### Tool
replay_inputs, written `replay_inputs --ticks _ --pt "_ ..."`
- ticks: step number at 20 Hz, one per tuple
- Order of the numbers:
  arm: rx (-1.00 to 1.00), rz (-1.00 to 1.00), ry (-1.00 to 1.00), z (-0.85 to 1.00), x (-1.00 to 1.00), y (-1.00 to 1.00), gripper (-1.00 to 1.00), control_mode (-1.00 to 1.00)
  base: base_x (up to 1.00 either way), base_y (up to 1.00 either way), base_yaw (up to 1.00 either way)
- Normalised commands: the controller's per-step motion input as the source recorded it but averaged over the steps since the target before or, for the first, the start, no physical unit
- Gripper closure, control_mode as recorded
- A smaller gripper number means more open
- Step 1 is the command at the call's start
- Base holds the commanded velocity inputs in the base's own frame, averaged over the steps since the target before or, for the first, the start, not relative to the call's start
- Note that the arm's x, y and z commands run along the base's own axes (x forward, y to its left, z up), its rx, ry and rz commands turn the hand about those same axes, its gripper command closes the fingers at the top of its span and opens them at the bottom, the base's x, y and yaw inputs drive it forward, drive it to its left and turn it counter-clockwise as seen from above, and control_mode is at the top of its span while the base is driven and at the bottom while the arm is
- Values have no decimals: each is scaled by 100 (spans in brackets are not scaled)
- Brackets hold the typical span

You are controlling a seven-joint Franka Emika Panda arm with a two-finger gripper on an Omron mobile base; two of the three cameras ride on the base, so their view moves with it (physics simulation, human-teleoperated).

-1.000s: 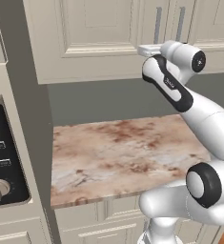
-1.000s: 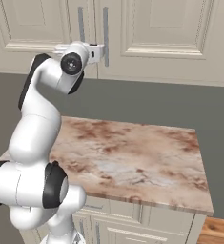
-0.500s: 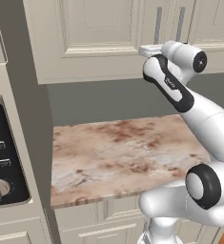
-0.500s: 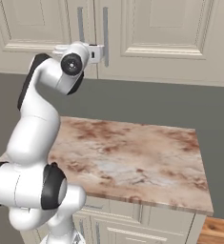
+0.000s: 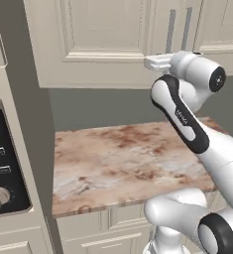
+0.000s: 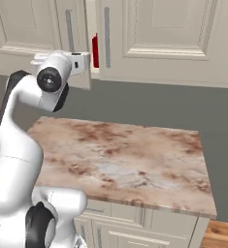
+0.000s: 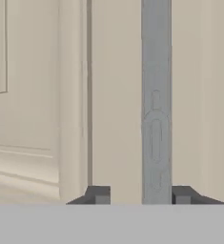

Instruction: The dining table condiment station is running low on ketchup. Refill the condiment station by opening the cabinet and taking the ketchup from the cabinet and placing it on the dining table.

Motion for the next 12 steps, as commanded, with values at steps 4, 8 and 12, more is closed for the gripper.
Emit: replay_inputs --ticks 4,8,12 --pt "5 0 1 0 -100 87 100 -100 0 0 0" --pt "7 0 8 0 -100 91 100 -100 0 0 0" --pt "9 0 13 0 -100 90 100 -100 0 0 0"
